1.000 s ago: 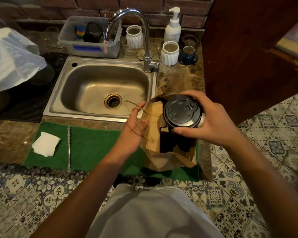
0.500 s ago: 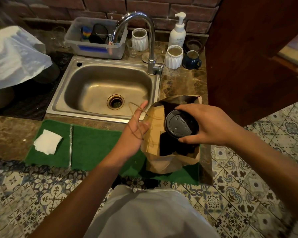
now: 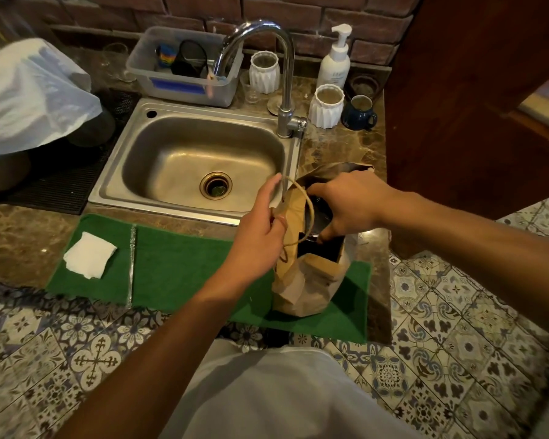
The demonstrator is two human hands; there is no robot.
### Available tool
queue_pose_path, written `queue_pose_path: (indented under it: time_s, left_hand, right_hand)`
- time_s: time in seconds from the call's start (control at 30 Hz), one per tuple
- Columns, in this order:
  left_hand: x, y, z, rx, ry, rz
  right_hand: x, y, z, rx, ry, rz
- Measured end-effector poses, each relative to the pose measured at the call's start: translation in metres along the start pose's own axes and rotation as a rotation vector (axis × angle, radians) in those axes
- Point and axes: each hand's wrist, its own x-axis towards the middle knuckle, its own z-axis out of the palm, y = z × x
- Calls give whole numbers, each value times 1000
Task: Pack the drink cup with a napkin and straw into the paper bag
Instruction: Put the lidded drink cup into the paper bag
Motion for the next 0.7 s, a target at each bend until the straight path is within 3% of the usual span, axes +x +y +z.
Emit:
queue_pose_path:
  time_s: [0.17,0.33,0.53,0.7]
  left_hand:
    - [0,5,2,167,92,33]
    - [8,0,1,172,123,11]
    - [16,-6,-10,-155,49,-114]
    - [22,-12,-14,-231,38,-132]
  right_hand:
    - [10,-2,-4,-27,-7,95]
    - [10,-7,6,-103,-32,122]
    - [6,-7,7,-111,0,123]
    - [-8,0,-8,-29,116,90]
